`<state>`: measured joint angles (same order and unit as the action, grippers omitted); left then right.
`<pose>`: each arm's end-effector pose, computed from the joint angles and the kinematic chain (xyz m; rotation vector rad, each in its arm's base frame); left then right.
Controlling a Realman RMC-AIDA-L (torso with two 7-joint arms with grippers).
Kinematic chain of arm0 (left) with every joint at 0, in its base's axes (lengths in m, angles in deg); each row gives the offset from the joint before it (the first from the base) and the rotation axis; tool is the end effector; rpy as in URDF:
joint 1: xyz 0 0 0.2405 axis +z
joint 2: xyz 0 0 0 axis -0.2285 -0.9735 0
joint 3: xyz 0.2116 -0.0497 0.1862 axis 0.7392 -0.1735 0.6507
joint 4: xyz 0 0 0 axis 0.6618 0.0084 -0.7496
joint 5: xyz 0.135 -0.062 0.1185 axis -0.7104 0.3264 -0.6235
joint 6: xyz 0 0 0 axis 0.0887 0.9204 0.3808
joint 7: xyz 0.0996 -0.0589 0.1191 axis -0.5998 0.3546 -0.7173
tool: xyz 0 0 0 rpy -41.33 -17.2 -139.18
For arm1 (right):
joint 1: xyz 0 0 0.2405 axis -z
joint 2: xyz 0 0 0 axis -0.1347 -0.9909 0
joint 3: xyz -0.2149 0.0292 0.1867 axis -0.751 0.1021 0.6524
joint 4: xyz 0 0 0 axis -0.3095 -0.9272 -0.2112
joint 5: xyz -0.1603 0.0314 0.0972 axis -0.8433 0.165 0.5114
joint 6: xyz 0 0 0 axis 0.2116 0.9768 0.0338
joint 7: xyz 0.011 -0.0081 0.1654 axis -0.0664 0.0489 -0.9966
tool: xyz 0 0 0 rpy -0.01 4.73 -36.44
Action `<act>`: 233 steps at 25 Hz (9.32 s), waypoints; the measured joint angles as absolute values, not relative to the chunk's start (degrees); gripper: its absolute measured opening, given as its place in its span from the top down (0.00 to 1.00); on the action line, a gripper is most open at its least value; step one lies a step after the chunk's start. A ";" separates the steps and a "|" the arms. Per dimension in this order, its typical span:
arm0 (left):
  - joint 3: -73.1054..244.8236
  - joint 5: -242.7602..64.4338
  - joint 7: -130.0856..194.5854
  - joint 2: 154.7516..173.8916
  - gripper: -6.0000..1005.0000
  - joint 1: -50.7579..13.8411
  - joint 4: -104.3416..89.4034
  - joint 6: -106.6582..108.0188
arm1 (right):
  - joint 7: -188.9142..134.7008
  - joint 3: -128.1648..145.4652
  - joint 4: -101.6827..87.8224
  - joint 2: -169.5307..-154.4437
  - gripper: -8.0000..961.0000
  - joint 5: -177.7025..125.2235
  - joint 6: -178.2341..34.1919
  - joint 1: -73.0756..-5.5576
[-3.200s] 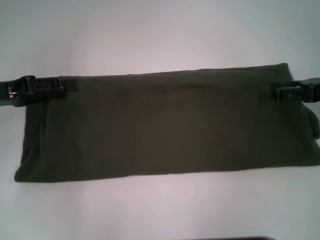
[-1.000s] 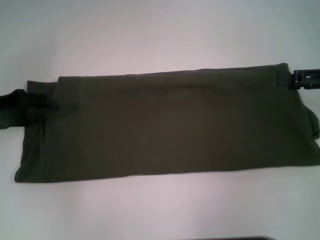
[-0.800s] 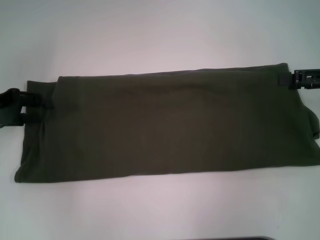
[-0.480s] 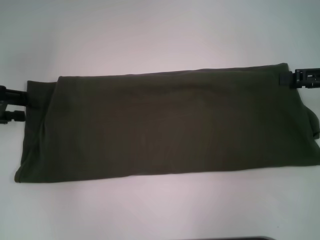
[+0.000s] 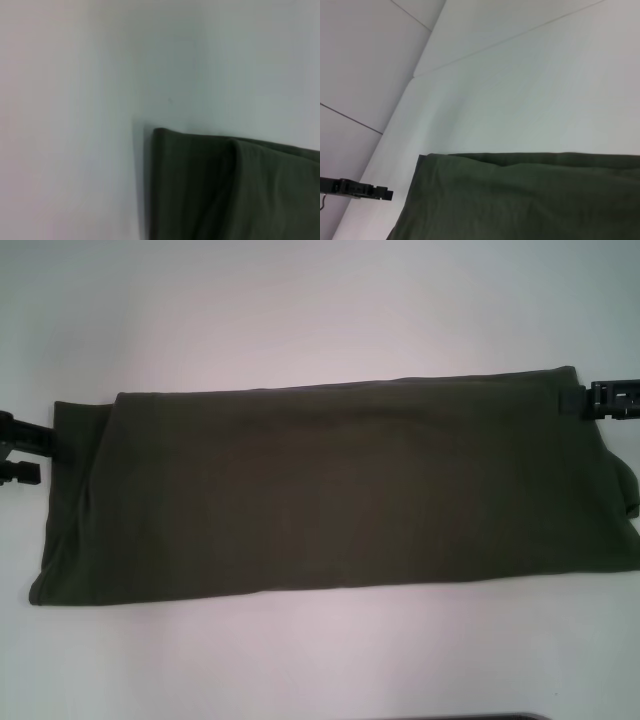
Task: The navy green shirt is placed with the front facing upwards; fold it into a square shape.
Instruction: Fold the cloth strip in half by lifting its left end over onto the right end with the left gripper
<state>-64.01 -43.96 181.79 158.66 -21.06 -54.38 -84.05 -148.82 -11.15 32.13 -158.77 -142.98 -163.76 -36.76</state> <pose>-0.3407 0.3451 0.0468 -2.0171 -2.0342 -0.0655 0.3246 0.3207 0.0525 -2.3838 1.6978 0.5324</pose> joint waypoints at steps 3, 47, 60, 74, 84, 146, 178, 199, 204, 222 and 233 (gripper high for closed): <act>-63.81 -45.38 182.65 158.56 0.39 -21.42 -54.39 -84.07 | -148.83 -11.15 32.13 -158.77 0.02 -143.29 -163.78 -36.60; -63.49 -48.93 184.25 159.08 0.39 -22.10 -49.42 -78.91 | -148.40 -11.24 30.63 -158.69 0.02 -144.86 -163.82 -35.86; -63.49 -49.59 184.59 159.08 0.39 -22.12 -48.74 -78.80 | -148.63 -11.24 30.63 -158.68 0.02 -144.86 -163.82 -35.86; -63.49 -49.56 184.60 159.67 0.39 -22.32 -48.57 -79.26 | -148.65 -11.24 30.63 -158.61 0.02 -144.88 -163.82 -35.96; -63.46 -49.61 184.59 160.02 0.39 -23.01 -47.85 -79.91 | -148.65 -11.24 30.63 -158.51 0.02 -144.95 -164.07 -35.78; -62.80 -45.40 186.37 161.47 0.90 -28.15 -45.41 -84.47 | -148.32 -11.25 30.74 -157.55 0.02 -145.03 -164.47 -35.90; -63.44 -47.66 189.80 154.17 0.92 -23.64 -48.02 -84.51 | -149.01 -11.11 30.63 -157.55 0.02 -145.03 -164.08 -36.05; -66.91 -38.80 184.49 156.17 0.92 -24.74 -51.57 -95.14 | -151.39 -14.25 26.15 -159.56 0.02 -145.02 -163.98 -42.44; -66.93 -36.04 183.02 156.41 0.92 -24.88 -51.91 -96.94 | -152.02 -18.04 22.48 -162.53 0.02 -144.99 -162.47 -48.36; -66.98 -34.20 181.85 157.30 0.92 -24.67 -53.40 -97.20 | -152.29 -20.73 9.53 -168.96 0.12 -139.33 -149.41 -54.66; -67.01 -34.11 181.78 157.53 0.92 -25.06 -53.88 -97.57 | -157.38 -25.19 5.28 -169.27 0.59 -138.14 -141.96 -55.26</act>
<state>-67.01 -34.11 181.78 157.53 -25.06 -53.88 -97.57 -157.38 -25.19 5.28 -169.27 -138.14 -141.96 -55.26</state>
